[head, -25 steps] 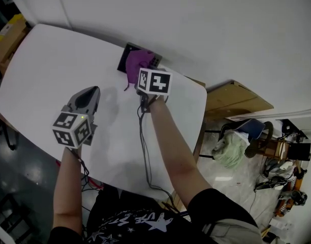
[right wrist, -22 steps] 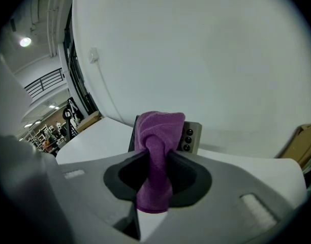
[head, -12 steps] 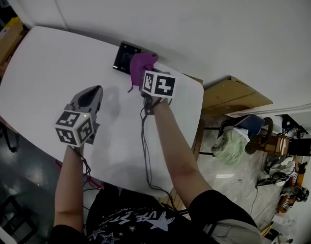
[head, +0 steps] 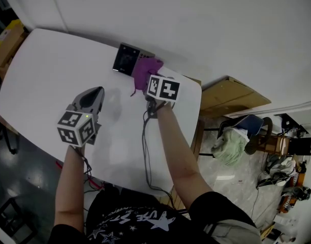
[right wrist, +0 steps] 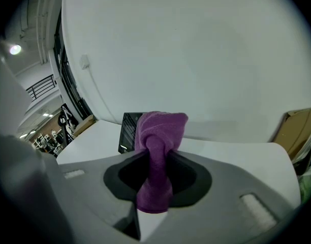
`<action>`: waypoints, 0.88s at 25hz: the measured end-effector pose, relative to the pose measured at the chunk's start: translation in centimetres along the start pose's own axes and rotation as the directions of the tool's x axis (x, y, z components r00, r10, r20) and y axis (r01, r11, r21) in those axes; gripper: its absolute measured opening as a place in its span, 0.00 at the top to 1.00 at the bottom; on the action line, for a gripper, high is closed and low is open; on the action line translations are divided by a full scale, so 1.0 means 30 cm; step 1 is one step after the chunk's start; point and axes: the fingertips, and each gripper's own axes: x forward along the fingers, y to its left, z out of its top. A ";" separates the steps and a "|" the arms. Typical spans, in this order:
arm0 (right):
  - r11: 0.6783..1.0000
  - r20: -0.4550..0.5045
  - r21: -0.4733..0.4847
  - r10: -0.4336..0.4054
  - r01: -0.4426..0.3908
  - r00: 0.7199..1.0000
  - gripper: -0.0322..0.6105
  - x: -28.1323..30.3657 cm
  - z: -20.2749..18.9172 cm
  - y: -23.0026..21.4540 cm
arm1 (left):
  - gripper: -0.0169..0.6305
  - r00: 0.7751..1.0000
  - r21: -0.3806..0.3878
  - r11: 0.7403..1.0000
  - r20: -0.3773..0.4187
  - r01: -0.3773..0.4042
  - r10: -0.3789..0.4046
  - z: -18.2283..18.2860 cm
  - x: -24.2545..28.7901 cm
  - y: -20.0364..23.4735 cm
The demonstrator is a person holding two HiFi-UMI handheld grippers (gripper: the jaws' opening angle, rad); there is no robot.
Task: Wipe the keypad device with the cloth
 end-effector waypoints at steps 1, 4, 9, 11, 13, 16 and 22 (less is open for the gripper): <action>1.000 0.002 0.003 0.001 -0.001 1.000 0.80 -0.007 0.000 0.002 | 0.96 1.000 0.000 1.000 0.004 -0.001 0.001 0.006 -0.007 0.001; 1.000 0.018 0.006 -0.002 0.002 1.000 0.80 -0.037 0.005 0.016 | 0.96 1.000 0.002 1.000 0.016 0.003 -0.003 0.019 -0.032 0.000; 1.000 0.062 0.002 -0.003 0.003 0.998 0.80 -0.111 0.026 0.051 | 0.96 0.999 0.011 1.000 0.041 0.012 -0.013 0.051 -0.092 -0.020; 1.000 0.076 0.000 0.002 -0.002 0.997 0.80 -0.149 0.031 0.072 | 0.96 0.998 0.018 1.000 0.054 0.014 -0.015 0.069 -0.131 -0.032; 1.000 0.090 -0.004 0.007 -0.007 0.996 0.80 -0.189 0.031 0.100 | 0.96 0.997 0.023 1.000 0.070 0.019 -0.020 0.084 -0.175 -0.045; 1.000 0.109 -0.014 0.020 -0.019 0.994 0.80 -0.248 0.022 0.150 | 0.96 0.996 0.032 0.999 0.090 0.026 -0.029 0.100 -0.236 -0.058; 0.999 0.131 -0.015 0.050 -0.048 0.990 0.80 -0.368 -0.046 0.226 | 0.96 0.993 0.049 0.998 0.113 0.042 -0.048 0.088 -0.347 -0.088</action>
